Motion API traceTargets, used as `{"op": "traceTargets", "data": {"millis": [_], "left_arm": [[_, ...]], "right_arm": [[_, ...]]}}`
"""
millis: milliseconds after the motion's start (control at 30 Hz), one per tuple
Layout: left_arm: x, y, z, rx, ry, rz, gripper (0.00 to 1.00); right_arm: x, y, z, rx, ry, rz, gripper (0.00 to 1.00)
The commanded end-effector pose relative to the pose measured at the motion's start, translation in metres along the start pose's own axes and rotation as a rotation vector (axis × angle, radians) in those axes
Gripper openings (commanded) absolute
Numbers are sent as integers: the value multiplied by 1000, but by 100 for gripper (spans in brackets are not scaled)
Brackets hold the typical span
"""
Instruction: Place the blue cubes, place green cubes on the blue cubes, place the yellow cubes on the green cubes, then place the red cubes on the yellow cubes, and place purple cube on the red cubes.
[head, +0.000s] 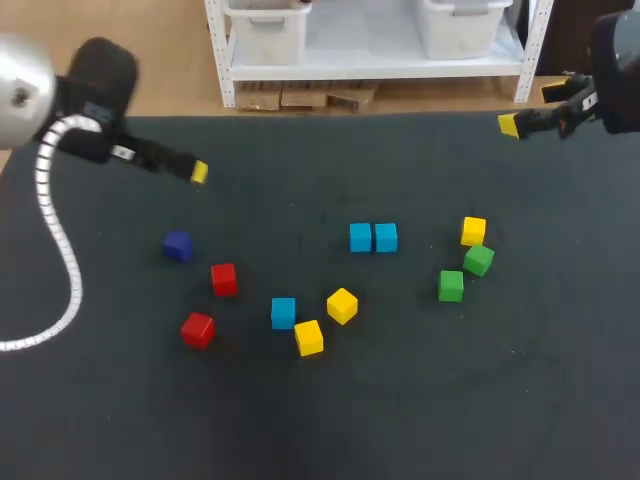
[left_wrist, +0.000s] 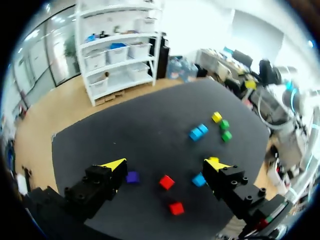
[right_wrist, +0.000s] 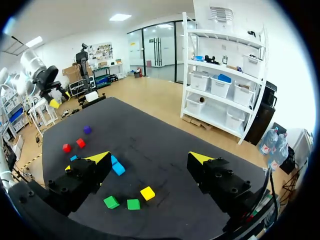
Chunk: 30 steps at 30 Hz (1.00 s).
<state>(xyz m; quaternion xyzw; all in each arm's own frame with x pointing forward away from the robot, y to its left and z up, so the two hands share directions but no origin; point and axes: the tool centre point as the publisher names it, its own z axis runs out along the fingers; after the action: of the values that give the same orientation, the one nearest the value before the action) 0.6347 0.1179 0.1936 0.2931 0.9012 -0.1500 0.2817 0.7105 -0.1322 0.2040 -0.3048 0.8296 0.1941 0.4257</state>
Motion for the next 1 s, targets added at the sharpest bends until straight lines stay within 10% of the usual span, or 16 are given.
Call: {"op": "traceTargets", "data": {"millis": [33, 367, 1000], "left_arm": [[-3, -44, 11, -71, 429, 488, 100], [47, -89, 59, 30, 585, 876, 100], [107, -98, 127, 291, 638, 1114, 100]], "right_arm": [[0, 0, 1, 1, -1, -1, 100], [0, 0, 1, 1, -1, -1, 100], [0, 0, 1, 1, -1, -1, 100]]}}
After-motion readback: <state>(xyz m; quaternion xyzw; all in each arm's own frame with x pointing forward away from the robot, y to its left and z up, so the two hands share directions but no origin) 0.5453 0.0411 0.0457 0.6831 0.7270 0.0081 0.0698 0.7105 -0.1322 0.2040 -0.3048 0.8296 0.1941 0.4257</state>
